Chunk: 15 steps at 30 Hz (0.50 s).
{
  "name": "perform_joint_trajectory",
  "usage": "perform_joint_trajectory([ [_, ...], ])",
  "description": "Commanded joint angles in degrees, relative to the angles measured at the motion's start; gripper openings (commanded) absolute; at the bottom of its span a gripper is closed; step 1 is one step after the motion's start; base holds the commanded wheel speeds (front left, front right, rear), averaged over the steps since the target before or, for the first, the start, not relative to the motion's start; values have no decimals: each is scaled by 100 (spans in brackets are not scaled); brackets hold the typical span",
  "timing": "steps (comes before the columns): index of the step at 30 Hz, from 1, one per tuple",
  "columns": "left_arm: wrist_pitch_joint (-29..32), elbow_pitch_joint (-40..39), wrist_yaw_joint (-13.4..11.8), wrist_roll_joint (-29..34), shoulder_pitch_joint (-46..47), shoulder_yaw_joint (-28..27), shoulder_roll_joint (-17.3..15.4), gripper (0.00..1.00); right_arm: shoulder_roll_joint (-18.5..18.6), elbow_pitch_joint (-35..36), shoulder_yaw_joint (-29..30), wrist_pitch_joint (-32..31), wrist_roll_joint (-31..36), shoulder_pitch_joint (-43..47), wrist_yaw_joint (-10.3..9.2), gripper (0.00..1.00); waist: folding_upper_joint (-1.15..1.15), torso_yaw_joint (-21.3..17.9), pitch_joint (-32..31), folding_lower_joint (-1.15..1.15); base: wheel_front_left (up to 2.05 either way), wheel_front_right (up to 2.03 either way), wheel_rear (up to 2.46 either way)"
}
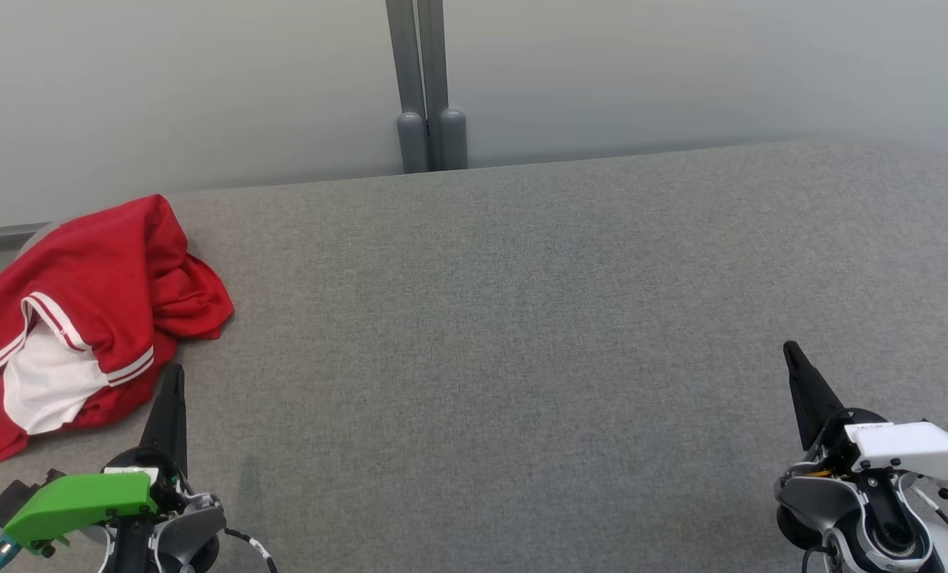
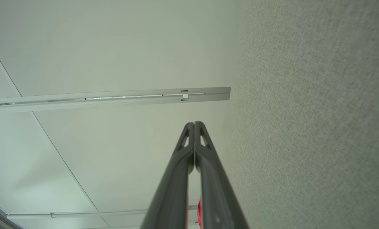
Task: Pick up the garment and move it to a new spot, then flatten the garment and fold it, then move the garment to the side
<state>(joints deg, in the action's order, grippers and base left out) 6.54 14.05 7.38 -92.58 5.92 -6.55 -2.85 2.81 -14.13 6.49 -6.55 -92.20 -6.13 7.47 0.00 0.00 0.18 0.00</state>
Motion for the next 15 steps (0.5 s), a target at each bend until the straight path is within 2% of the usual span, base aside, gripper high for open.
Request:
perform_joint_trajectory([
  [1,11,-7,28,35,77,-5,-8,0,8,22,7,-12,-43,-31,5,0,0,0,0,0,0,0,0],
  [3,-1,0,0,0,0,0,0,0,0,0,-1,1,0,0,0,0,0,0,0,0,0,0,0],
  [4,-5,43,-2,0,-18,4,8,100,-9,-40,-3,2,3,17,0,100,0,0,0,0,0,0,0],
  [15,-291,43,-5,157,-66,287,9,100,46,10,-228,289,325,115,-1,100,0,8,6,0,0,0,0],
])
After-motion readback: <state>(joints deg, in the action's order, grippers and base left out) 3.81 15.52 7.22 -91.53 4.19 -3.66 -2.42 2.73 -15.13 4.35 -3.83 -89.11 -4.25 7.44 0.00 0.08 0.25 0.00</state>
